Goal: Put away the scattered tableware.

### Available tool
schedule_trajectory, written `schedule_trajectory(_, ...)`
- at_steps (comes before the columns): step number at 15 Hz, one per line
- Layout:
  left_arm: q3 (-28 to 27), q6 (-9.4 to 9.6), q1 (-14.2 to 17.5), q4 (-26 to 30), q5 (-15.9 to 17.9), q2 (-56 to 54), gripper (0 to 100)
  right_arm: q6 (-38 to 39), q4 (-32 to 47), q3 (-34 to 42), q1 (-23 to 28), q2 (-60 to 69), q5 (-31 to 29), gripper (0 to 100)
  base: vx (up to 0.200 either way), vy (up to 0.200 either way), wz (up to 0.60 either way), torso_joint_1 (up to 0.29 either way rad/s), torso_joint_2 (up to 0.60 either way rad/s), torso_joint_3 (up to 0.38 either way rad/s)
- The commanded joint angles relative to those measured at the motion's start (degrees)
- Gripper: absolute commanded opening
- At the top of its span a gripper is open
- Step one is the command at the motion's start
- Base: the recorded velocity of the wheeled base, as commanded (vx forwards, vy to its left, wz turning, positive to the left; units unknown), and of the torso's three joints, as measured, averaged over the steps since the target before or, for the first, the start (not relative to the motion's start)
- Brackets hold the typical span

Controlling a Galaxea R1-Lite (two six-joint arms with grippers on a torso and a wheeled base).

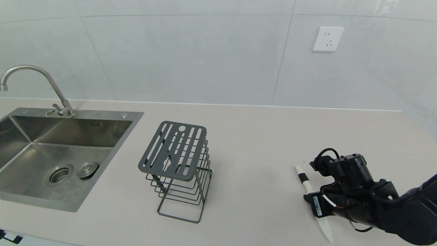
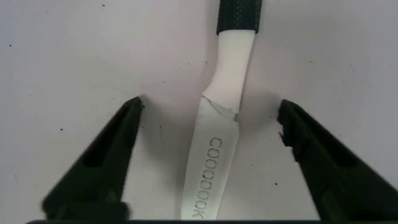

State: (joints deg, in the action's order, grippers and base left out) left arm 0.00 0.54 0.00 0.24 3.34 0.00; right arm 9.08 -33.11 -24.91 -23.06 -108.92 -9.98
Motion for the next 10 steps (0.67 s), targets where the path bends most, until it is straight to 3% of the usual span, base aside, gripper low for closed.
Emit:
schedule_trajectory(1,0.0,-0.01,0.0,0.0,0.0,0.1,100,-0.1,-4.1,1.4,1.4,-2.5,0.7,0,0.0,0.0,0.0,0.0,0.0,0.0)
schedule_trajectory(4,0.0,-0.1,0.0,0.0,-0.1,0.1,100,-0.6,-5.5,1.2,1.0,-2.2,0.7,0,0.0,0.0,0.0,0.0,0.0,0.0)
schedule_trajectory(10,0.0,-0.27,0.0,0.0,0.1,0.1,100,-3.2,-5.5,-2.6,-2.1,12.1,0.7,0,0.0,0.0,0.0,0.0,0.0,0.0)
